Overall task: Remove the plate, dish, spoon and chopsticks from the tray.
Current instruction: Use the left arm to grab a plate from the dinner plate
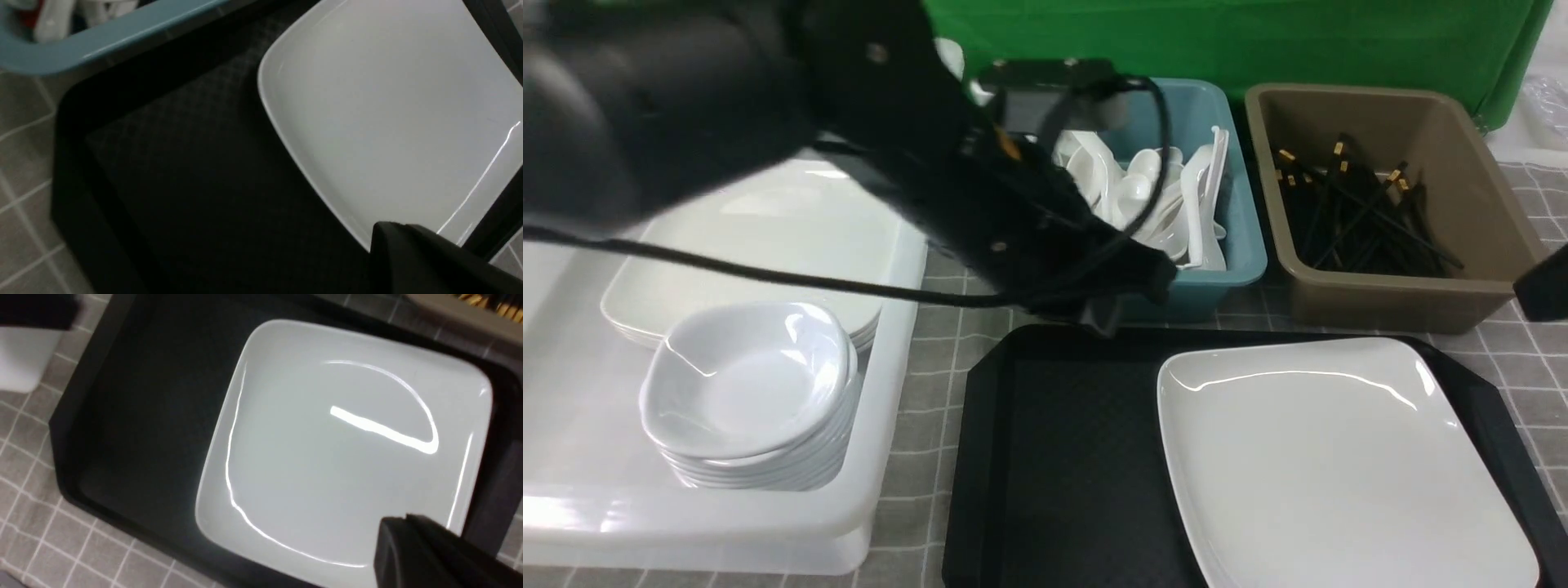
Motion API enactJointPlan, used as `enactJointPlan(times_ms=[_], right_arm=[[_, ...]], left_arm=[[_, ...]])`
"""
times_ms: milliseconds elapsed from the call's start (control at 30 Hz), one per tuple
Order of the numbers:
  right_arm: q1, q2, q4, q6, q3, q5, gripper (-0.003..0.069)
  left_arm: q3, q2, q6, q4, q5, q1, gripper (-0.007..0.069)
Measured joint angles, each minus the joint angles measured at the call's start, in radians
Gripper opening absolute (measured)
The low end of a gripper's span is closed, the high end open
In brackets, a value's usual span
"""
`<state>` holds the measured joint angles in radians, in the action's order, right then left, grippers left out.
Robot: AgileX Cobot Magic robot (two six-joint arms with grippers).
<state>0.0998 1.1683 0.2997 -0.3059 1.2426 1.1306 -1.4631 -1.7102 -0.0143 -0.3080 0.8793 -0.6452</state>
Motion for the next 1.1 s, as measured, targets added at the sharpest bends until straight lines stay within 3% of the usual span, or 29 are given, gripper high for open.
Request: enactJointPlan(times_ms=[167,300,467,600,833,967,1067,1100], right_arm=[[0.0,-0.063,0.009,0.0,-0.081,-0.013,0.0026],[0.0,-0.101,0.011,-0.057,-0.138,-0.013,0.0027],[0.0,-0.103,0.014,-0.099,-0.151,-0.008,0.0028],[0.0,-0.103,0.017,-0.104,-0.151,-0.019,0.0028],[0.0,-0.103,0.02,-0.108,-0.151,-0.045,0.0029],[0.0,-0.103,0.029,-0.114,-0.151,-0.061,0.0029],[0.0,-0.103,0.034,-0.127,-0.151,-0.063,0.0029],[0.0,-0.103,0.034,-0.128,-0.151,-0.064,0.0029]], left_arm=[[-0.102,-0.163,0.014,0.001,0.0,-0.009,0.0122],[-0.183,-0.304,0.014,0.001,-0.022,-0.009,0.034],[-0.225,-0.396,0.014,0.001,-0.083,-0.009,0.0493],[-0.233,-0.454,0.001,0.001,-0.139,-0.009,0.0542],[-0.234,-0.516,-0.048,-0.059,-0.21,-0.009,0.0538],[-0.236,-0.53,-0.062,-0.108,-0.236,-0.009,0.0495],[-0.236,-0.533,-0.064,-0.127,-0.232,-0.009,0.0394],[-0.236,-0.535,-0.064,-0.13,-0.219,-0.009,0.0283]])
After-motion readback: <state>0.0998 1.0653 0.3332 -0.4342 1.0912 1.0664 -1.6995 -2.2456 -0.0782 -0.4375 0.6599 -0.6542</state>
